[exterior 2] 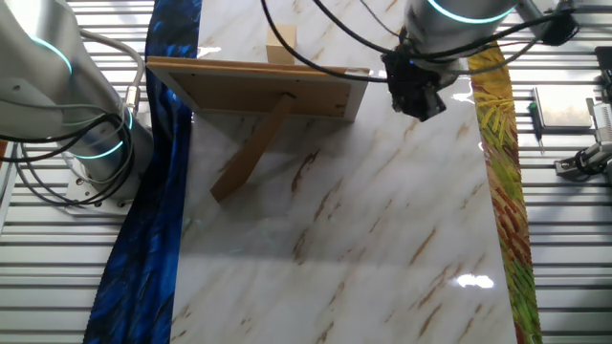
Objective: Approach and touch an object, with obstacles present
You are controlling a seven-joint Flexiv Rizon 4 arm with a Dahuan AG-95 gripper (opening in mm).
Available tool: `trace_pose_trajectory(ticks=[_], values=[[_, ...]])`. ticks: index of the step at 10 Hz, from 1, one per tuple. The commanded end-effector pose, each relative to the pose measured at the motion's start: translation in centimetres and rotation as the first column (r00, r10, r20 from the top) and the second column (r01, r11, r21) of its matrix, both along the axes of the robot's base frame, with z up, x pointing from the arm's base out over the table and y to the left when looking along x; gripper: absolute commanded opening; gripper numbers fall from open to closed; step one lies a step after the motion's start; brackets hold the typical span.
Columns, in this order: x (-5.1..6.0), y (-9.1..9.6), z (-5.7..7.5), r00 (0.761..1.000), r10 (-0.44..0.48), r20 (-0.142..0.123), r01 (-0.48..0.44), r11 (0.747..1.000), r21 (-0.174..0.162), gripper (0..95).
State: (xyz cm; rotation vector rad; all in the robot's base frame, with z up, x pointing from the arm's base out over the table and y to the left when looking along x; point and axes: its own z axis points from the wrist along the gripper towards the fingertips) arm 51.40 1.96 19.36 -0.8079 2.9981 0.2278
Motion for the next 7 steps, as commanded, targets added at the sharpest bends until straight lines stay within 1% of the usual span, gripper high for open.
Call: trace_pose_trajectory(ticks=[1, 4, 5, 6, 7], values=[[0.2, -0.4, 0.3, 0.998, 0.07, 0.005, -0.07, 0.997, 0.011, 0.0], [0.5, -2.3, 0.3, 0.994, 0.105, 0.01, -0.106, 0.994, 0.014, 0.0], [0.3, -3.3, 0.1, 0.993, 0.114, 0.011, -0.114, 0.993, 0.014, 0.0], [0.1, -4.3, -0.3, 0.993, 0.118, 0.004, -0.118, 0.993, 0.014, 0.0], [-0.1, -4.9, -0.5, 0.992, 0.124, 0.002, -0.124, 0.992, 0.013, 0.0]])
